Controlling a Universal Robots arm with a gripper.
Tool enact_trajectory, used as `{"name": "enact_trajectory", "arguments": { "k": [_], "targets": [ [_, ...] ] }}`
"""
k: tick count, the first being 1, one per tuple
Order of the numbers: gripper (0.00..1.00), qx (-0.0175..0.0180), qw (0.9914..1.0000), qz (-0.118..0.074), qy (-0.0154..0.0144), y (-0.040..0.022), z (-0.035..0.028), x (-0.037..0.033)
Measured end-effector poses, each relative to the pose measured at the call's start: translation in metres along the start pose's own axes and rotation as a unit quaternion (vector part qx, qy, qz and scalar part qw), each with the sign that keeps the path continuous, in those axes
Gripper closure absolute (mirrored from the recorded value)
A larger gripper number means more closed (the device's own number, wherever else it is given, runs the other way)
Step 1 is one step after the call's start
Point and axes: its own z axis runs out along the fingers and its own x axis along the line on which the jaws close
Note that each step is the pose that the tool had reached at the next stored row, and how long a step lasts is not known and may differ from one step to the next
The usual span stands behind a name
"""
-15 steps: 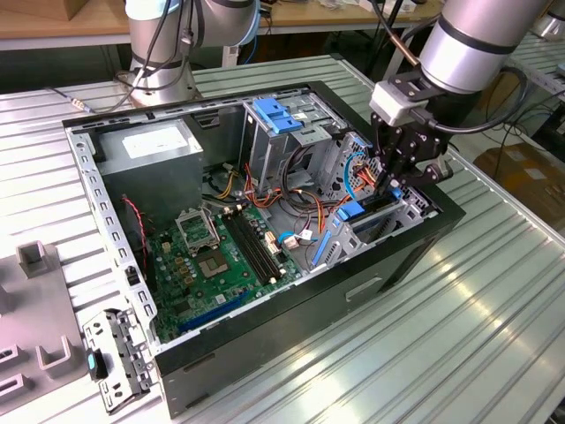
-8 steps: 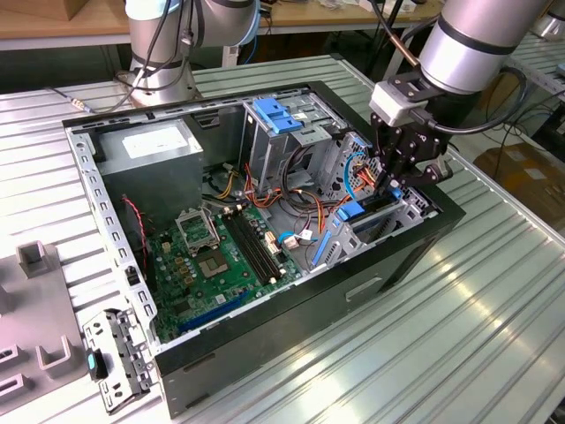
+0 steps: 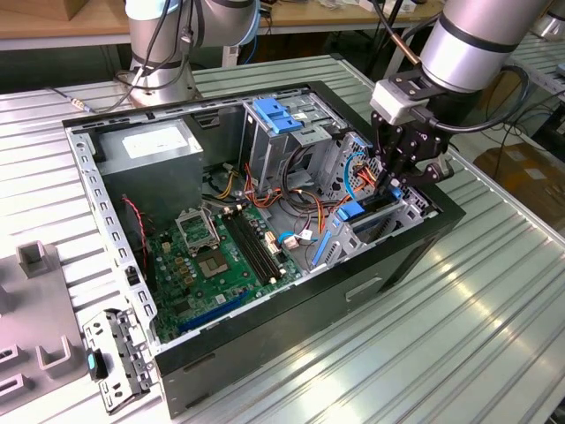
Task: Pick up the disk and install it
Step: 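Insert the first disk wire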
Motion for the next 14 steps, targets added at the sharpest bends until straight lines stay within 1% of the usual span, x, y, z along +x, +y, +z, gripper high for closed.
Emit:
{"name": "enact_trajectory", "arguments": {
  "k": [8,14],
  "targets": [
    [0.83,0.0000,1.00000,0.000,0.0000,0.0001,0.0011,0.0017],
    [0.83,0.0000,1.00000,0.001,0.0001,0.0003,0.0042,0.0018]
  ]
}}
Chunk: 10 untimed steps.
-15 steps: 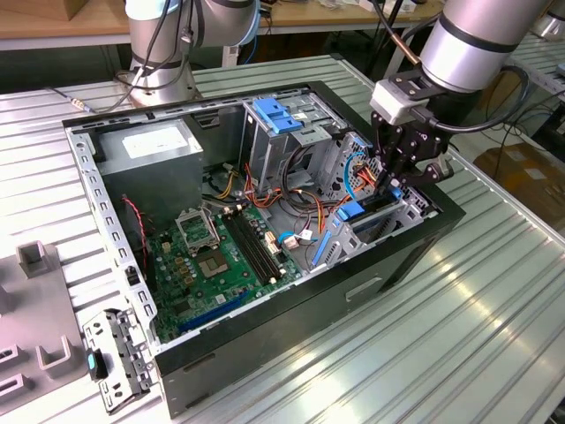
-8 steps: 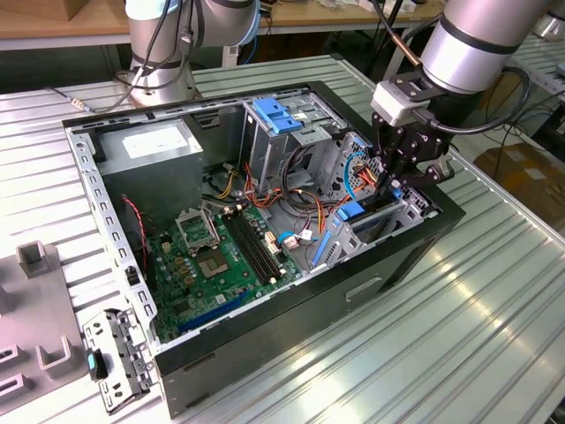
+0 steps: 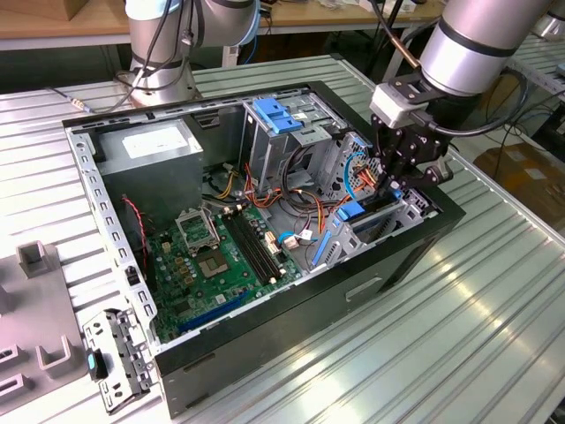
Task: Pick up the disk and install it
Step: 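Insert the first disk wire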
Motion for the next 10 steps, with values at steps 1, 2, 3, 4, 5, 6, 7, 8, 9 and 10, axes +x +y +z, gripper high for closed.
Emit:
{"name": "enact_trajectory", "arguments": {
  "k": [1,2,3,4,5,6,7,8,9,10],
  "targets": [
    [0.83,0.0000,1.00000,0.000,-0.0001,0.0001,0.0015,0.0000],
    [0.83,0.0000,1.00000,0.000,-0.0001,0.0001,0.0024,0.0001],
    [0.83,0.0000,1.00000,0.000,0.0000,0.0001,0.0025,0.0002],
    [0.83,0.0000,1.00000,0.000,0.0000,0.0001,0.0026,0.0003],
    [0.83,0.0000,1.00000,0.000,-0.0001,0.0001,0.0027,0.0003],
    [0.83,0.0000,1.00000,0.000,-0.0001,0.0002,0.0028,0.0003],
    [0.83,0.0000,1.00000,0.000,-0.0002,0.0002,0.0026,0.0003],
    [0.83,0.0000,1.00000,0.000,-0.0003,0.0002,0.0021,0.0003],
    [0.83,0.0000,1.00000,0.000,-0.0002,0.0001,0.0015,0.0003],
    [0.82,0.0000,1.00000,0.000,-0.0001,0.0001,0.0004,0.0002]
  ]
}}
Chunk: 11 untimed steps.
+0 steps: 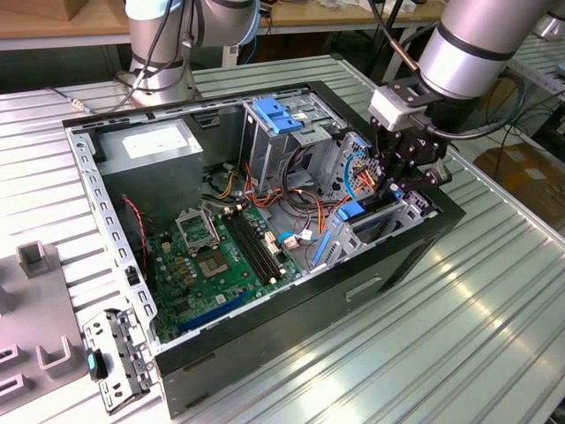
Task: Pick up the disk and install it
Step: 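Insert the first disk wire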
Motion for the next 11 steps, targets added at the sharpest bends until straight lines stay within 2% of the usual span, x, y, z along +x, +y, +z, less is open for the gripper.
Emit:
{"name": "enact_trajectory", "arguments": {
  "k": [1,2,5,8,9,10,11],
  "targets": [
    [0.82,0.0000,1.00000,0.000,0.0000,-0.0001,-0.0019,0.0000],
    [0.76,0.0000,1.00000,0.000,0.0000,-0.0002,-0.0039,-0.0001],
    [0.76,0.0000,1.00000,0.000,0.0000,-0.0005,-0.0101,-0.0002],
    [0.76,0.0000,1.00000,0.000,-0.0001,-0.0006,-0.0101,-0.0003],
    [0.77,0.0000,1.00000,0.000,-0.0001,-0.0006,-0.0102,-0.0002],
    [0.84,0.0000,1.00000,0.000,0.0000,-0.0006,-0.0104,-0.0002],
    [0.84,0.0000,1.00000,0.000,0.0001,-0.0006,-0.0104,-0.0003]
  ]
}}
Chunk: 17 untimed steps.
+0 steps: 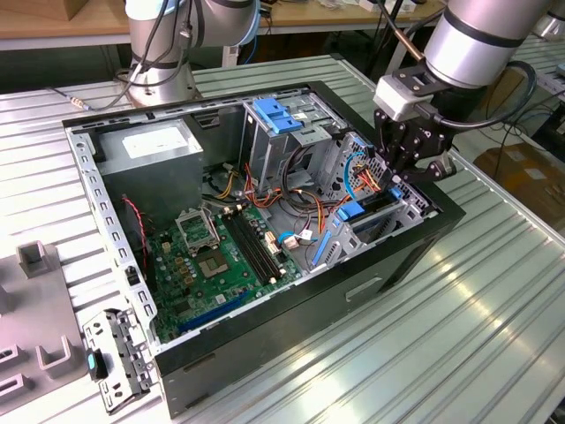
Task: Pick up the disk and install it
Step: 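Insert the first disk wire, then insert the second disk wire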
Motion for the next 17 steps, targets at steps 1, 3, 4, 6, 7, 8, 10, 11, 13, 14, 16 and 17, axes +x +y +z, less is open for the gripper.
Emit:
{"name": "enact_trajectory", "arguments": {
  "k": [1,3,4,6,7,8,10,11,13,14,16,17],
  "targets": [
    [0.89,0.0000,1.00000,0.000,-0.0001,0.0000,0.0000,0.0000],
    [0.89,0.0000,1.00000,0.000,0.0000,0.0000,-0.0002,0.0000],
    [0.89,0.0000,1.00000,0.000,0.0000,0.0000,-0.0003,0.0000],
    [0.89,0.0000,1.00000,0.000,0.0000,0.0000,-0.0004,0.0000],
    [0.89,0.0000,1.00000,0.000,0.0000,-0.0001,-0.0013,0.0000],
    [0.89,0.0000,1.00000,0.000,-0.0001,-0.0001,-0.0021,-0.0001],
    [0.89,0.0000,1.00000,0.000,0.0000,-0.0001,-0.0022,0.0000],
    [0.89,0.0000,1.00000,0.000,0.0000,-0.0001,-0.0023,-0.0001],
    [0.89,0.0000,1.00000,0.000,0.0000,-0.0001,-0.0023,-0.0001],
    [0.89,0.0000,1.00000,0.000,0.0000,-0.0001,-0.0024,-0.0001],
    [0.89,0.0000,1.00000,0.000,0.0000,-0.0001,-0.0024,-0.0001],
    [0.89,0.0000,1.00000,0.000,0.0000,-0.0001,-0.0024,-0.0001]
  ]
}}
